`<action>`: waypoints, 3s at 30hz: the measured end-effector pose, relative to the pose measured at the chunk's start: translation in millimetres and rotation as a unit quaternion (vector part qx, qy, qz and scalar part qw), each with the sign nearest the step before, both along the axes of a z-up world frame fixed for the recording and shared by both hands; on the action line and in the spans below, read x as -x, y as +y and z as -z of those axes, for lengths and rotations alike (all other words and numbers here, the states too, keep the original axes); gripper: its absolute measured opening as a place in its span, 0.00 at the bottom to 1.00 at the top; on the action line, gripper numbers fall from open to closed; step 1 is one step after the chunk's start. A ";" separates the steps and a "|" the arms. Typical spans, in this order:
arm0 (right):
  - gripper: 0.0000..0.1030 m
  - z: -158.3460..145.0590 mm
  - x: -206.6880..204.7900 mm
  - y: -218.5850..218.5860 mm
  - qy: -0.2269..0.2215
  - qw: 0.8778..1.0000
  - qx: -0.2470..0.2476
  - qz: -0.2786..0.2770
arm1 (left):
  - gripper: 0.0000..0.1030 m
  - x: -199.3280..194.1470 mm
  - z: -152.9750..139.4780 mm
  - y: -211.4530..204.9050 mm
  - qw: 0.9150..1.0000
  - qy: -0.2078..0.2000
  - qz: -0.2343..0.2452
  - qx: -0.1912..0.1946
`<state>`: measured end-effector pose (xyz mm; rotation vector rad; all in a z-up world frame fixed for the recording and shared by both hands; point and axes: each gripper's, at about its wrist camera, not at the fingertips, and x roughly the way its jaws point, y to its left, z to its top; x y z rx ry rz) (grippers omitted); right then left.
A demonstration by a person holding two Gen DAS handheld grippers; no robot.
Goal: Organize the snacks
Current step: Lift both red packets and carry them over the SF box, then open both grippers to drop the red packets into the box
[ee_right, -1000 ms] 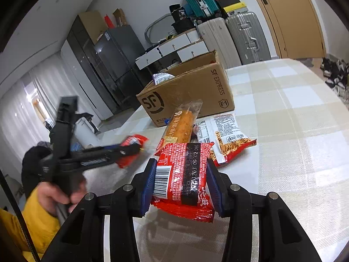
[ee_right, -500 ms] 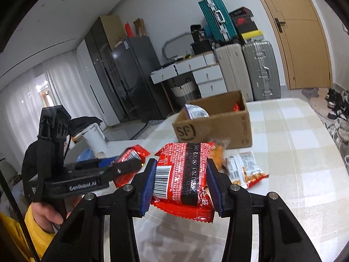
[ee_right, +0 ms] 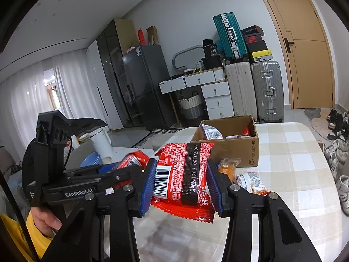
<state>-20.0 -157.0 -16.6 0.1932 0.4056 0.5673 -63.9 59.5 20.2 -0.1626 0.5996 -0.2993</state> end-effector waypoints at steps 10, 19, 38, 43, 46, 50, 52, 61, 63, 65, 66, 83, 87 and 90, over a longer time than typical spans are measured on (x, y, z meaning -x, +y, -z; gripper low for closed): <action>0.44 2.1 -7.0 -5.0 0.015 1.000 -0.017 0.001 | 0.40 25.8 -9.8 6.3 1.000 -0.002 -0.002 0.009; 0.44 -11.4 -21.0 -6.1 0.002 1.000 -0.006 -0.005 | 0.40 -0.3 -14.4 3.1 1.000 -0.005 0.005 0.002; 0.44 -68.6 -156.2 -10.1 0.011 1.000 0.014 0.008 | 0.40 -157.8 -67.0 -37.9 0.999 -0.031 0.002 -0.043; 0.44 -73.3 -208.6 -15.0 0.039 0.999 0.010 0.020 | 0.40 -214.8 -70.0 -54.2 0.999 -0.018 0.003 -0.042; 0.44 -69.8 -237.3 -17.2 0.060 0.998 0.005 0.024 | 0.40 -256.4 -64.3 -57.3 1.000 0.007 0.001 -0.026; 0.44 -58.9 -273.3 -14.2 0.096 0.995 0.008 0.027 | 0.40 -310.8 -54.2 -59.8 0.999 0.023 -0.010 -0.027; 0.44 -51.5 -287.2 -10.6 0.106 0.994 0.019 0.029 | 0.40 -338.5 -46.9 -60.9 0.999 0.034 -0.014 -0.028; 0.44 -18.1 -329.7 -4.7 0.142 0.989 0.032 0.035 | 0.40 -434.9 -0.3 -69.3 0.995 0.095 -0.005 -0.026; 0.44 -9.6 -337.4 -3.3 0.149 0.987 0.038 0.036 | 0.40 -448.1 13.3 -71.1 0.994 0.105 -0.003 -0.027; 0.44 -1.9 -342.5 -2.8 0.155 0.986 0.041 0.036 | 0.40 -462.7 24.6 -71.6 0.993 0.113 -0.003 -0.026; 0.44 2.0 -346.2 -2.7 0.158 0.986 0.042 0.038 | 0.40 -465.9 31.1 -71.3 0.993 0.117 -0.002 -0.026; 0.44 27.1 -361.7 -3.6 0.182 0.981 0.048 0.044 | 0.55 -467.9 58.4 -52.8 0.993 0.111 -0.034 -0.010; 0.44 29.3 -365.5 1.2 0.186 0.980 0.055 0.042 | 0.67 -435.8 56.2 -37.0 0.993 0.103 -0.051 -0.009; 0.44 32.6 -368.8 3.0 0.191 0.979 0.058 0.042 | 0.69 -420.2 51.8 -34.2 0.993 0.100 -0.056 -0.012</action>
